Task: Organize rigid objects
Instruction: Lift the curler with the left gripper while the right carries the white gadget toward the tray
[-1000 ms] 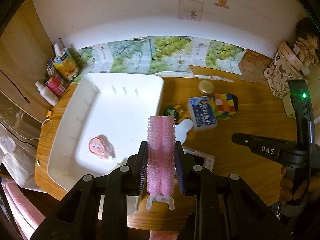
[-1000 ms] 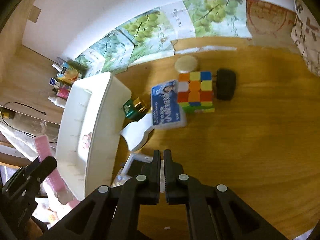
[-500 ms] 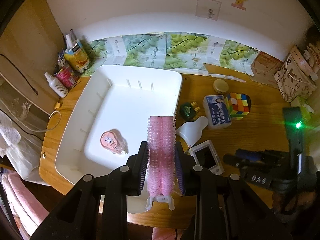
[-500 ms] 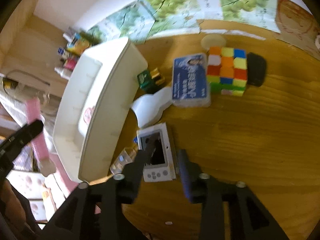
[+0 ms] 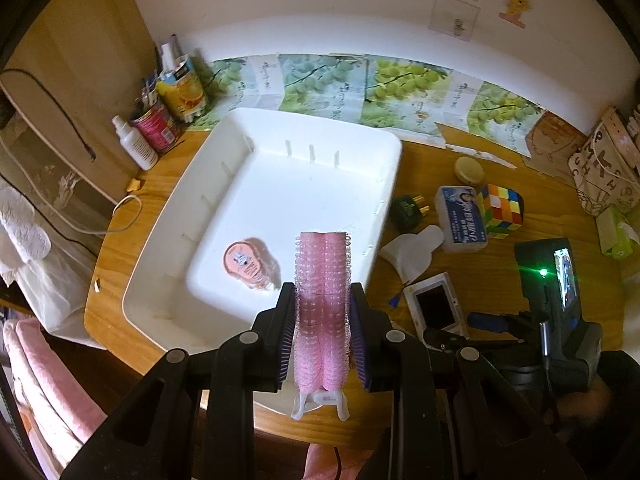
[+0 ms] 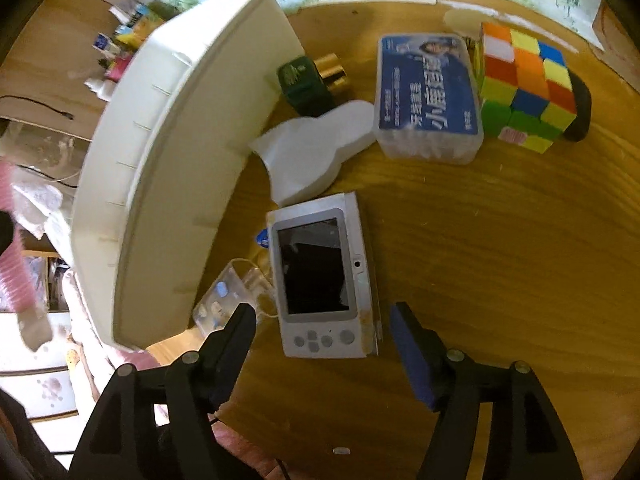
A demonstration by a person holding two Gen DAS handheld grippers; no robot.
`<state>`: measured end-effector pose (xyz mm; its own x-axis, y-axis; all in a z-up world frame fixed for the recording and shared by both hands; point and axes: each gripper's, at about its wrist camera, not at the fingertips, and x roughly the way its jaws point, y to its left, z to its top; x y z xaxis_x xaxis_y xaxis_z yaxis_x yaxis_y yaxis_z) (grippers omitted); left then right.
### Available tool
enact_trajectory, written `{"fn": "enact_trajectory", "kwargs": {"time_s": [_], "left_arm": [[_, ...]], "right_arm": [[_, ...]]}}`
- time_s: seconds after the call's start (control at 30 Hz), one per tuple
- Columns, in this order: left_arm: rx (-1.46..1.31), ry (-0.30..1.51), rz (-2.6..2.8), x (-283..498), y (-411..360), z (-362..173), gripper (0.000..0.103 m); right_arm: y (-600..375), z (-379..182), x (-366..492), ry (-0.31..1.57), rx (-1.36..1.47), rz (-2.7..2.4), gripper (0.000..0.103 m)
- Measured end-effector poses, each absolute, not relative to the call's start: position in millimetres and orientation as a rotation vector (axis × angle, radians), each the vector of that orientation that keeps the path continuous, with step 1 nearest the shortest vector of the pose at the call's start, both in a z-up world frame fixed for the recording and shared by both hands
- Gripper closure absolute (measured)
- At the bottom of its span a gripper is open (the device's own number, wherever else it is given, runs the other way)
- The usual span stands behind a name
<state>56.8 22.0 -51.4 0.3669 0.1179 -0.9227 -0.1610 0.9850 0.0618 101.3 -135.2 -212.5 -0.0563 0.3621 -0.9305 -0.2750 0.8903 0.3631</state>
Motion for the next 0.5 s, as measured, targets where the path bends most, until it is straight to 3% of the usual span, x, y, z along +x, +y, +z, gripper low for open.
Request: {"fn": "enact_trajectory", "kwargs": {"time_s": [0.5], "left_arm": [[-0.078, 1.201, 0.222, 55, 55, -58, 0.076]], "right_arm": [[-94, -233, 108, 1.583, -0.013, 0.409, 0.029]]}}
